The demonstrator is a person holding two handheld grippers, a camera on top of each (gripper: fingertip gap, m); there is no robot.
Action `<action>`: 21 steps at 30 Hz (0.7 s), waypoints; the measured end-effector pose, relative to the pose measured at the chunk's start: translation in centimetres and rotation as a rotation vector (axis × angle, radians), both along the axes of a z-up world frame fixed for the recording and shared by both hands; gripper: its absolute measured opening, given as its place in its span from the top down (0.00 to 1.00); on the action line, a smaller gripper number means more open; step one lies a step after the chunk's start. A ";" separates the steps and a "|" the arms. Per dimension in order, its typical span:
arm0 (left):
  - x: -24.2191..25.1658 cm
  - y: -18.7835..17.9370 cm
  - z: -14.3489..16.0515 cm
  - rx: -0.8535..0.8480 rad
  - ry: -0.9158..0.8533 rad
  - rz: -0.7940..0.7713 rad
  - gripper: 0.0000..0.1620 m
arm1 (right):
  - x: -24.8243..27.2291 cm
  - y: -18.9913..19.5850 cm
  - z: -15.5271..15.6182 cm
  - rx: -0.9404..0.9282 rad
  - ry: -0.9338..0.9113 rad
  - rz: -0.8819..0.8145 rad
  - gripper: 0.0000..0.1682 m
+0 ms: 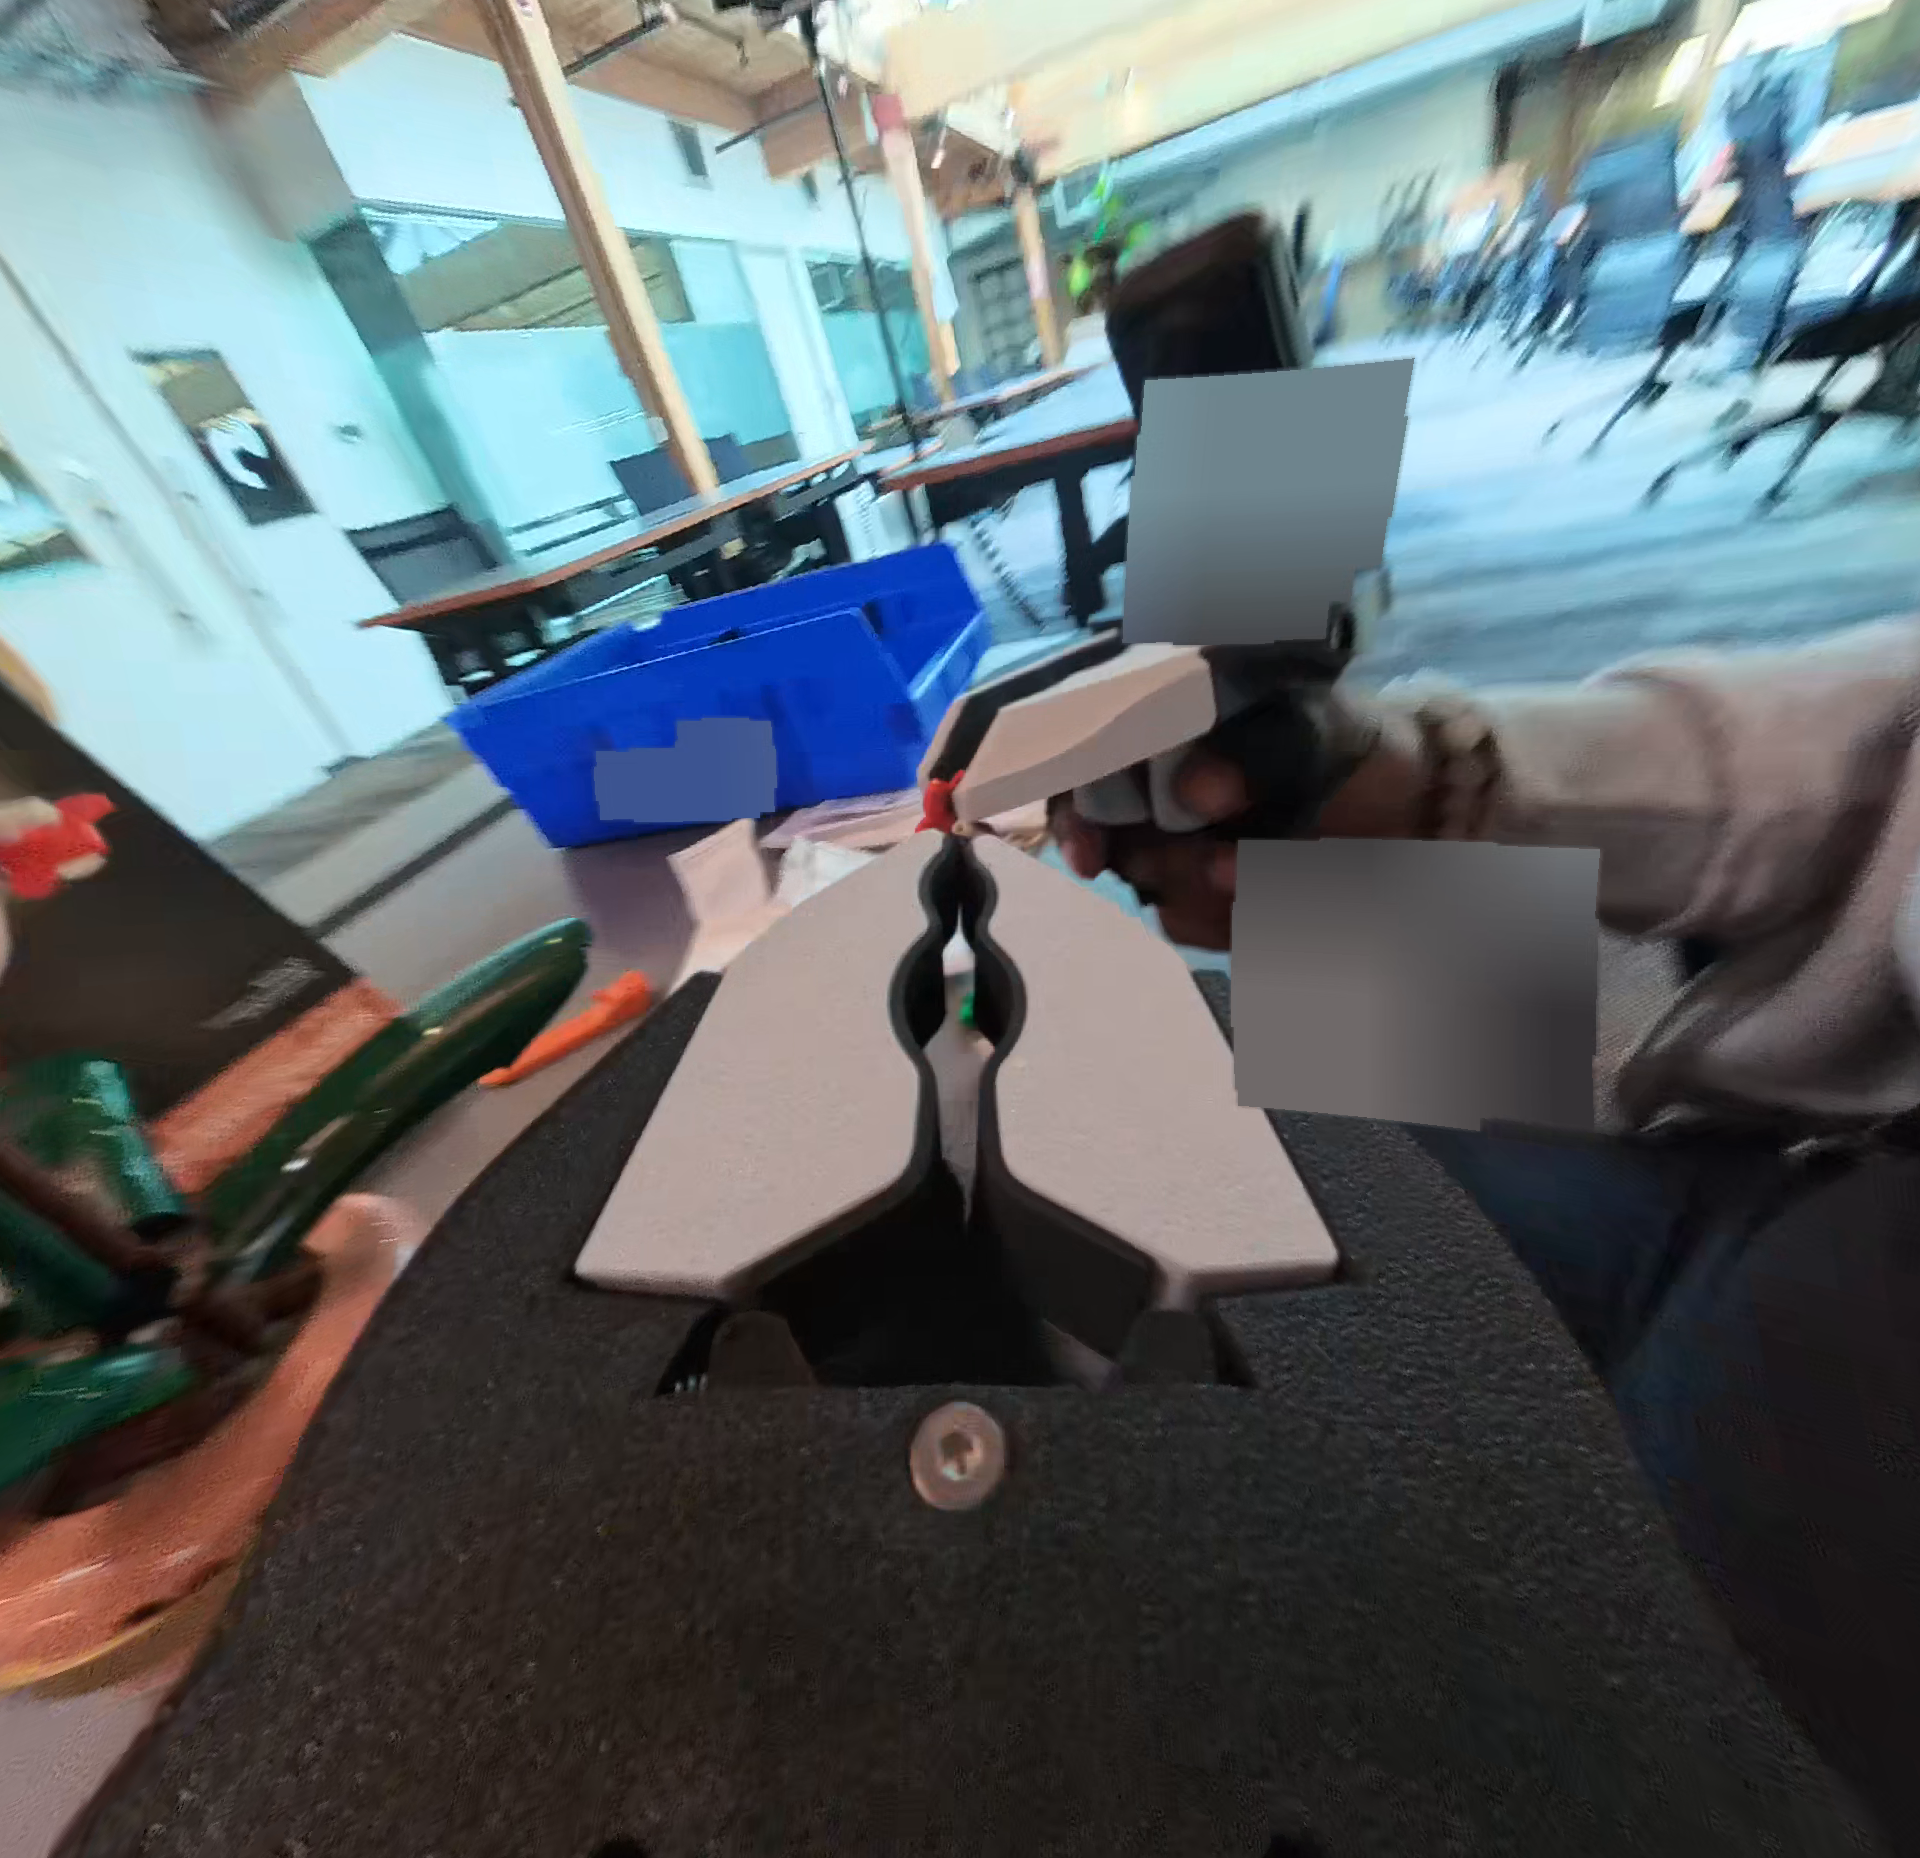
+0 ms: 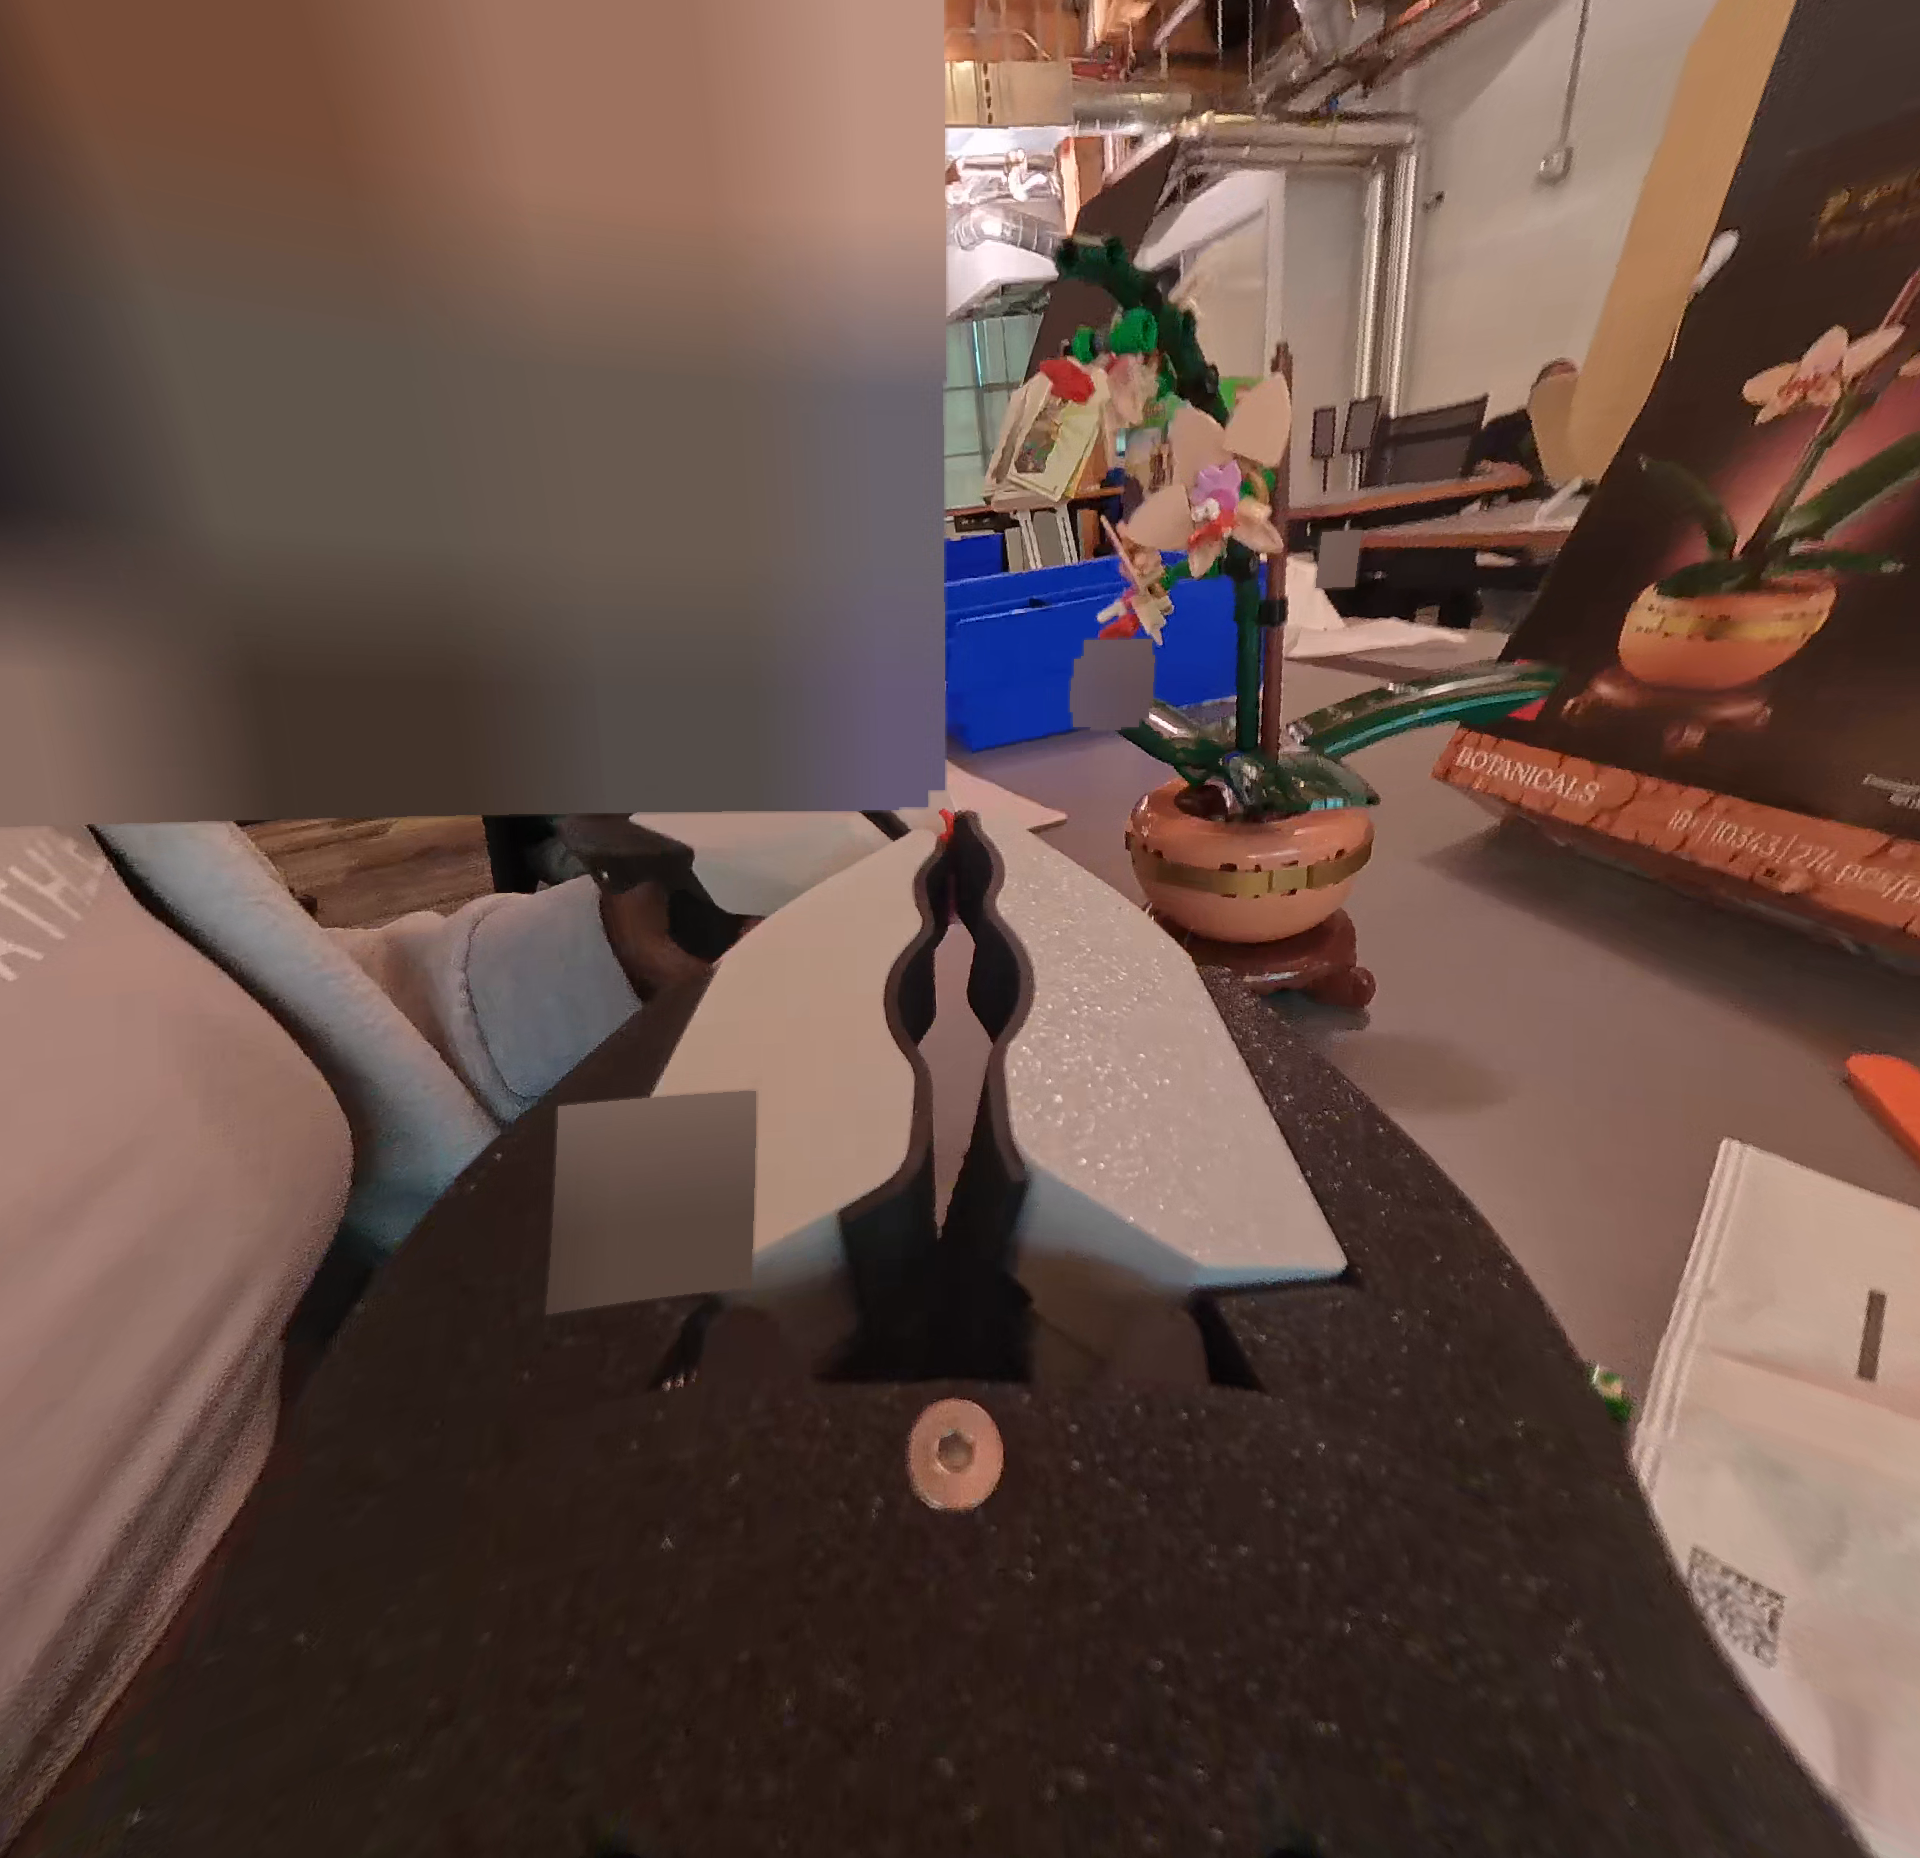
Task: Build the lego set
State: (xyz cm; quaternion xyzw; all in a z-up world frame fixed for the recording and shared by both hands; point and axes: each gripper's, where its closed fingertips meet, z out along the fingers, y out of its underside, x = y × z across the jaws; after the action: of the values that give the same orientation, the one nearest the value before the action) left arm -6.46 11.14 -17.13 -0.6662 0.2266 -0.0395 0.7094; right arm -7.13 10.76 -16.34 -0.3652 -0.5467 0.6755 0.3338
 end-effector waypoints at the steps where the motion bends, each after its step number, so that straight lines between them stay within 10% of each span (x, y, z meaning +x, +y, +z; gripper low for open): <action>1: -0.1 0.1 -0.3 -0.010 0.038 0.022 1.00 | 0.0 0.0 -0.3 -0.002 -0.019 -0.001 1.00; 21: -0.6 0.0 -2.3 -0.031 0.449 0.130 0.96 | -0.8 -0.2 -2.6 -0.051 -0.241 0.089 1.00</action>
State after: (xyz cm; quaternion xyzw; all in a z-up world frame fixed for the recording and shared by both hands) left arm -7.11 11.11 -19.39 -0.6822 0.3349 0.1521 0.6319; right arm -7.92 10.55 -18.97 -0.4275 -0.5812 0.6545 0.2260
